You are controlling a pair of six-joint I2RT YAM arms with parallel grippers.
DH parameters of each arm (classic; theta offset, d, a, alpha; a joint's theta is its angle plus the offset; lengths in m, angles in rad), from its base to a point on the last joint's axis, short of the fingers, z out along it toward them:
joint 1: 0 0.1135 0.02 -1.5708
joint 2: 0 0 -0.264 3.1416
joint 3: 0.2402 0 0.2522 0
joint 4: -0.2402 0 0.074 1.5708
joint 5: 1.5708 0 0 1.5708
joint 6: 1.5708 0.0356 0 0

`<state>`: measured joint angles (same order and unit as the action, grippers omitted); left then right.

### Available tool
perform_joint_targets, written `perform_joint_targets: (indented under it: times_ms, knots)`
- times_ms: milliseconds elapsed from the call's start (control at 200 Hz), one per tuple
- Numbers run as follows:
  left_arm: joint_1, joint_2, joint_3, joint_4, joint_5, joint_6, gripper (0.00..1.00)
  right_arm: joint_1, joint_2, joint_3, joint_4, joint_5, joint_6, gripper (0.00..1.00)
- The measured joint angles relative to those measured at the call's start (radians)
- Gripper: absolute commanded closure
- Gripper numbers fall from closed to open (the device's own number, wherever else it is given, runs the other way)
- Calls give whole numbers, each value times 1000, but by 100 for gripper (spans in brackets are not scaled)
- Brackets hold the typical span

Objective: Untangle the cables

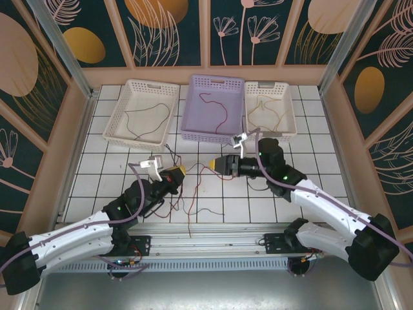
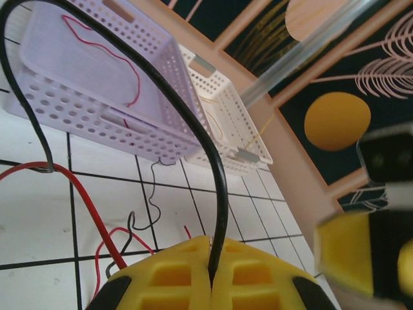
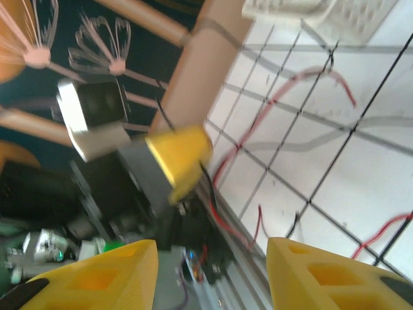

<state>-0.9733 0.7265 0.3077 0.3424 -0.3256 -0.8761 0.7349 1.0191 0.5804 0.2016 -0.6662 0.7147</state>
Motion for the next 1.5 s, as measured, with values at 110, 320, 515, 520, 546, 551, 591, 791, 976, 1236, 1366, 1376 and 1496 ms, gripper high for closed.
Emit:
perform_joint_targets:
  times_ms: [110,320,515,520,546,551,591,791,976,1236,1366,1376,1496]
  knots:
    - [0,14,34,-26,-47,-34,100,81,8,-53,29,5,-37,54]
    - [0,83,129,-31,-91,-70,100,194,93,-64,116,48,-117,55]
    - [0,95,169,-33,-102,-76,100,211,206,-64,140,132,-174,60]
    - [0,95,169,-33,-103,-76,100,211,207,-65,140,136,-175,60]
    - [0,95,171,-33,-103,-76,100,211,211,-65,140,153,-181,60]
    - [0,95,172,-33,-103,-76,100,211,211,-65,141,157,-183,60]
    - [0,95,173,-34,-103,-77,100,211,214,-66,149,177,-188,60]
    - [0,90,174,-56,-108,-84,100,227,256,-66,226,195,-205,62]
    - [0,85,179,-79,-129,-98,100,293,257,-68,290,199,-224,64]
    - [0,79,188,-79,-128,-105,100,289,240,-131,355,271,-228,67]
    - [0,48,192,-96,-134,-122,100,261,183,-179,394,270,-201,63]
    - [0,46,193,-97,-136,-124,100,261,180,-180,395,269,-201,63]
    - [0,37,199,-105,-155,-143,100,292,142,-181,438,253,-185,61]
